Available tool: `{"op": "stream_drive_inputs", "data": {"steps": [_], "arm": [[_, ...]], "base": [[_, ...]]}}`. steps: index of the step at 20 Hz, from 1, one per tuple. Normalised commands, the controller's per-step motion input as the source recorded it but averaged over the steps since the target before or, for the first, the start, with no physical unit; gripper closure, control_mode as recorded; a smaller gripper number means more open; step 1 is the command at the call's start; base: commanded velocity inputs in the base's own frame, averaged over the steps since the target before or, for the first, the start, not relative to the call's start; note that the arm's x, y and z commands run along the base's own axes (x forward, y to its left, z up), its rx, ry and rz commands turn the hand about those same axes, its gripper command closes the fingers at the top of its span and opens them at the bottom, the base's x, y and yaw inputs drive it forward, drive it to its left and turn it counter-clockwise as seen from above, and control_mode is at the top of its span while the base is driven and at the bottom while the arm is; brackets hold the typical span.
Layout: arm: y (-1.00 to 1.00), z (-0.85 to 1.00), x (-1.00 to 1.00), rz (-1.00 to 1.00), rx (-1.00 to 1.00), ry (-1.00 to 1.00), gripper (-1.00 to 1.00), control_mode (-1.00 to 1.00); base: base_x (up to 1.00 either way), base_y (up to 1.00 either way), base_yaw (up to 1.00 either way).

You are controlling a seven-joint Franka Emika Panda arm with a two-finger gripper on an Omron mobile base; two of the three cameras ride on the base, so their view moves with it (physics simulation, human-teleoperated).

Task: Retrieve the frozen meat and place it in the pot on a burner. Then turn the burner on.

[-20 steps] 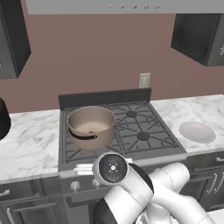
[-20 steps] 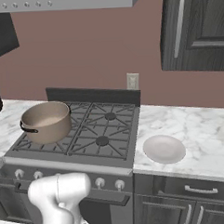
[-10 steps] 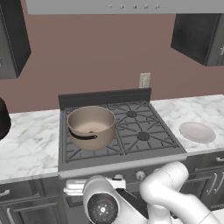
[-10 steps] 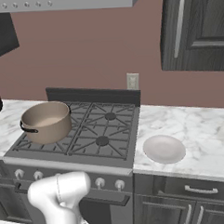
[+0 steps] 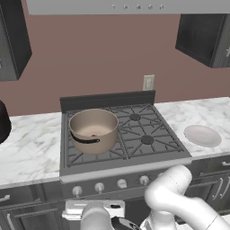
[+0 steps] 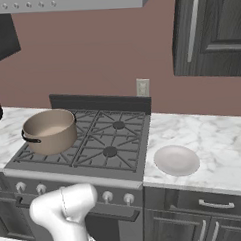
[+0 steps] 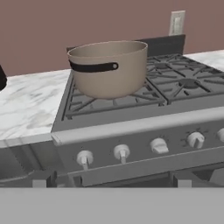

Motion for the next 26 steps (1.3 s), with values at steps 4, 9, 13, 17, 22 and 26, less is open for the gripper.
{"op": "stream_drive_inputs", "data": {"steps": [4, 9, 13, 17, 22, 26], "arm": [[0.00, -0.63, 0.04, 0.00, 0.00, -0.17, -1.00, -1.00], [0.00, -0.50, 0.11, 0.00, 0.00, -0.18, -1.00, -1.00], [0.00, -0.35, 0.19, 0.00, 0.00, -0.18, -1.00, -1.00], [0.00, -0.49, 0.23, 0.00, -0.03, -0.01, -1.00, -1.00], [0.00, -0.11, 0.06, 0.00, -0.01, 0.00, -1.00, -1.00], [0.00, 0.00, 0.02, 0.00, 0.00, -0.01, -1.00, -1.00]], "base": [[0.00, 0.00, 0.00], [0.00, 0.00, 0.00], [0.00, 0.00, 0.00], [0.00, 0.00, 0.00], [0.00, 0.00, 0.00], [0.00, 0.00, 0.00]]}}
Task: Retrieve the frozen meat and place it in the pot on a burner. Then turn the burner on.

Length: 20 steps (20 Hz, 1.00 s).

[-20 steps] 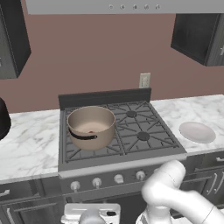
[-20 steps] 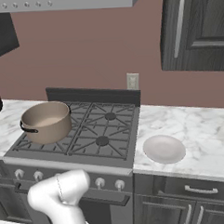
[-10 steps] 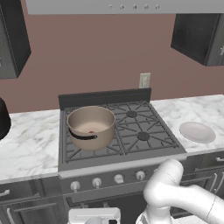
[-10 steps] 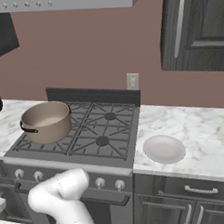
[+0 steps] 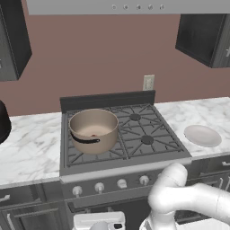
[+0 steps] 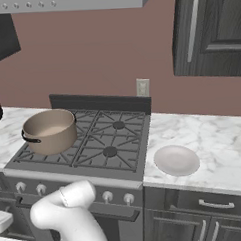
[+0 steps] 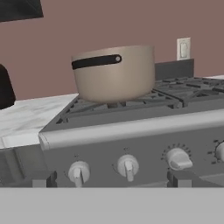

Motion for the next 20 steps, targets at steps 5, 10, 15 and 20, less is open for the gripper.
{"op": "stream_drive_inputs", "data": {"steps": [5, 10, 15, 20], "arm": [[0.12, -0.07, 0.12, -0.01, 0.00, -0.02, -1.00, -1.00], [0.24, -0.14, 0.10, -0.02, -0.02, -0.01, -1.00, -1.00], [0.20, -0.08, 0.00, 0.00, -0.05, 0.00, -1.00, -1.00], [0.14, -0.08, 0.00, 0.00, -0.04, 0.00, -1.00, -1.00]], "base": [[0.00, 0.00, 0.00], [0.00, 0.00, 0.00], [0.00, 0.00, 0.00], [0.00, 0.00, 0.00]]}}
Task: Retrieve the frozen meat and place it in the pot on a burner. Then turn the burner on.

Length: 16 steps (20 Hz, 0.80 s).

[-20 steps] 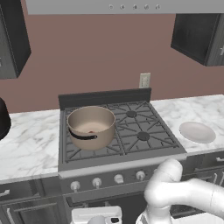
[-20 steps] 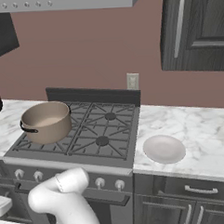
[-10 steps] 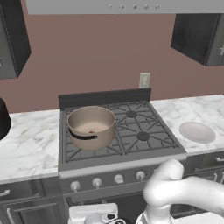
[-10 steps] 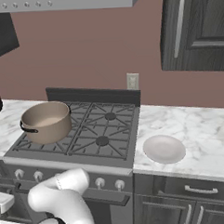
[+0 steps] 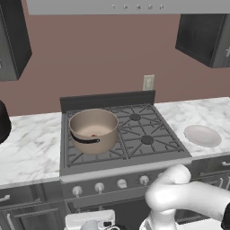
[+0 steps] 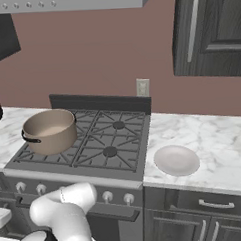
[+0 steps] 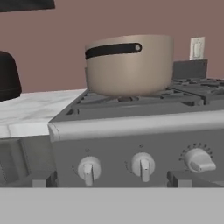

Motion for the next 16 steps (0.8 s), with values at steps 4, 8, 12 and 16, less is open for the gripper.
{"op": "stream_drive_inputs", "data": {"steps": [4, 8, 12, 16], "arm": [[0.00, -0.16, 0.00, 0.00, 0.00, 0.00, -1.00, -1.00], [0.00, -0.24, 0.00, 0.00, 0.00, 0.00, -1.00, -1.00], [0.00, -0.24, 0.00, 0.00, 0.00, 0.00, -1.00, -1.00], [0.00, -0.15, 0.00, 0.00, 0.00, 0.00, -1.00, -1.00]], "base": [[0.00, 0.00, 0.00], [0.00, 0.00, 0.00], [0.00, 0.00, 0.00], [0.00, 0.00, 0.00]]}}
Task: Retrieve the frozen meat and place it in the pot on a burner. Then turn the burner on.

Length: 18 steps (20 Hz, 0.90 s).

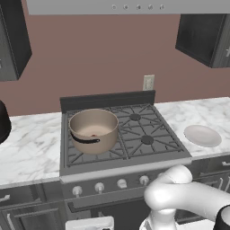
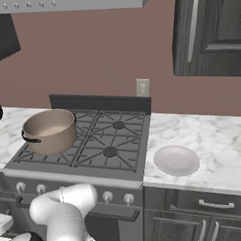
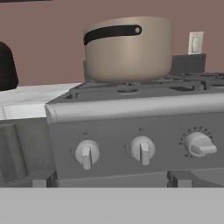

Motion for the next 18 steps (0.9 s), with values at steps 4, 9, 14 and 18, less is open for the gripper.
{"op": "stream_drive_inputs", "data": {"steps": [4, 9, 14, 18], "arm": [[0.00, -0.10, 0.00, 0.00, 0.00, 0.00, -1.00, -1.00], [0.00, -0.16, 0.02, 0.00, 0.00, 0.00, -1.00, -1.00], [0.00, -0.20, 0.05, 0.00, 0.00, 0.00, -1.00, -1.00], [0.07, -0.12, 0.01, 0.00, -0.01, 0.00, -1.00, -1.00]], "base": [[0.00, 0.00, 0.00], [0.00, 0.00, 0.00], [0.00, 0.00, 0.00], [0.00, 0.00, 0.00]]}}
